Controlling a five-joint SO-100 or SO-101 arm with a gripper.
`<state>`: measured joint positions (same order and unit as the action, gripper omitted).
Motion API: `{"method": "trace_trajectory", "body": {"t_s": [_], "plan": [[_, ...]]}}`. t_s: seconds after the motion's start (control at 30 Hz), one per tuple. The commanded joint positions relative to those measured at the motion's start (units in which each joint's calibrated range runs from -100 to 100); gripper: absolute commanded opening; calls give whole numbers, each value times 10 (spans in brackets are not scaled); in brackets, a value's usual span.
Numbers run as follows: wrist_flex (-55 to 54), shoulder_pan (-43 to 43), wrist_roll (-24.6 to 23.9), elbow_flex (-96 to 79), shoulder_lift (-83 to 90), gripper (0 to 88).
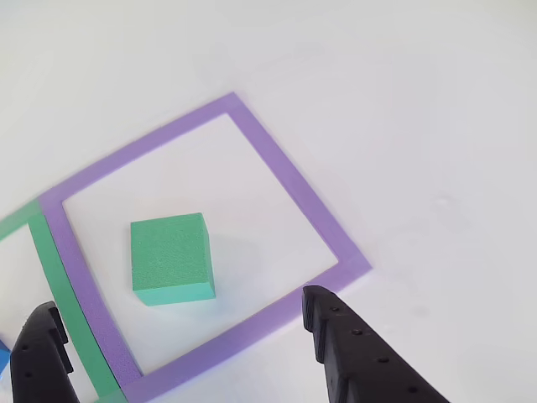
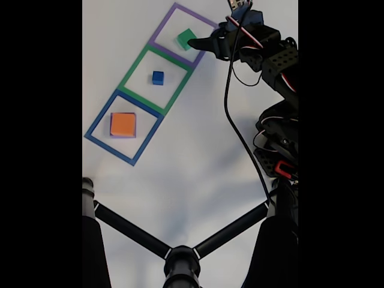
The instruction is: Tower of hanoi
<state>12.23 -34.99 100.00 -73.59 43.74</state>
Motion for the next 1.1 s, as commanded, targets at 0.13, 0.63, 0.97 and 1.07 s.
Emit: {"method": "trace_trajectory", "body": {"t_s": [0.13,0.63,0.97,1.07], "plan": [[-196,12,0,-52,-91,336],[-476,36,0,-29,-354,324],[-561,44,0,15,-467,321],[-576,49,0,22,-490,319]]}}
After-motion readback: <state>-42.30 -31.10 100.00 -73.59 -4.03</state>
